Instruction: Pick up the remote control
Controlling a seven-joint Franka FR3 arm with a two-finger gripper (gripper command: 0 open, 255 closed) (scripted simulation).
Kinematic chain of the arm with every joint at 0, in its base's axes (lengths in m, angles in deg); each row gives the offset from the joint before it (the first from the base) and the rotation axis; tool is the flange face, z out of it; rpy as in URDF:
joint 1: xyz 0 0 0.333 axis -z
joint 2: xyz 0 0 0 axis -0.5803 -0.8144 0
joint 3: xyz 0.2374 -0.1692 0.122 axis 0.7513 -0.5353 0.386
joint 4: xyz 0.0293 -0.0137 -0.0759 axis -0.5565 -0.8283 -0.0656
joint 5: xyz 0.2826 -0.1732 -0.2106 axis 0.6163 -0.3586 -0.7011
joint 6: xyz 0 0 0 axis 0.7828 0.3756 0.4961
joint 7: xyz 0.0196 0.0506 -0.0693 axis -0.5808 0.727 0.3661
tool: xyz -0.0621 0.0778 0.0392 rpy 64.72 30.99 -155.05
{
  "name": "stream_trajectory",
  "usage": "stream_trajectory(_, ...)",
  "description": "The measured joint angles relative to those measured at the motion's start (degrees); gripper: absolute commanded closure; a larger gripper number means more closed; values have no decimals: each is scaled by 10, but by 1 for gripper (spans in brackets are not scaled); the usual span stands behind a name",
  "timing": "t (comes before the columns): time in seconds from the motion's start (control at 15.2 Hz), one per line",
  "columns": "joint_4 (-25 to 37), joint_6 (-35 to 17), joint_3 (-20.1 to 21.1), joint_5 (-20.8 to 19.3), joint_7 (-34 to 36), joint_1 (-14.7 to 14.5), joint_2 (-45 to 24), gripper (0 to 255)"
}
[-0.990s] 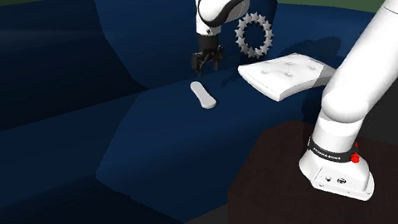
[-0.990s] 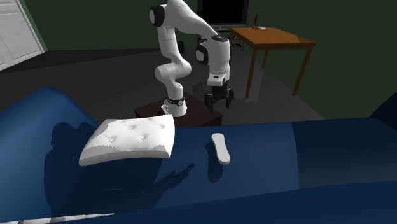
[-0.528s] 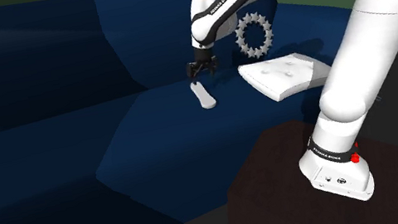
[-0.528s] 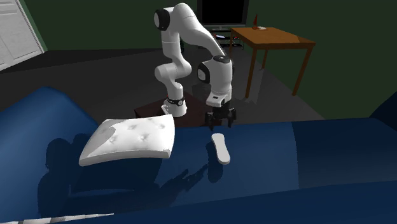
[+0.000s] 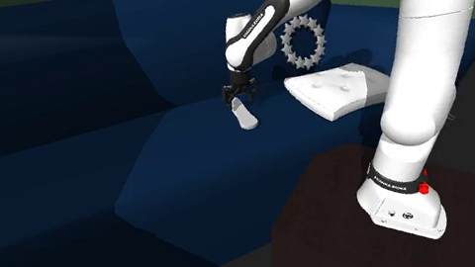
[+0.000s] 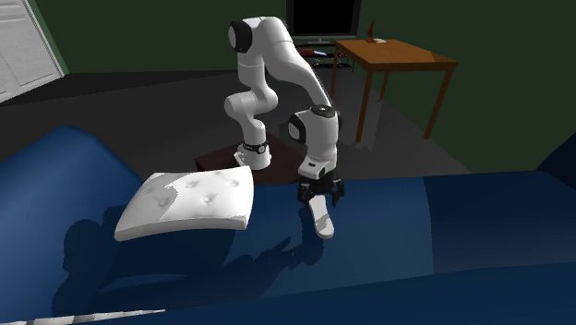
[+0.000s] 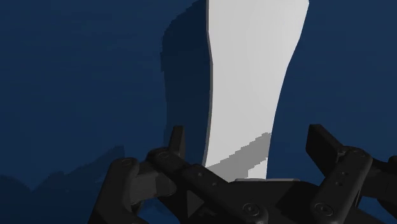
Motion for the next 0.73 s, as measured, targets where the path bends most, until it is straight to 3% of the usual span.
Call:
stream_trajectory(0.26,-6,-26,0,0,0,0,-20,0)
stream_trajectory(0.33,-6,-29,0,0,1,0,-23,255)
stream_trajectory(0.73,-5,-32,0,0,1,0,-26,255)
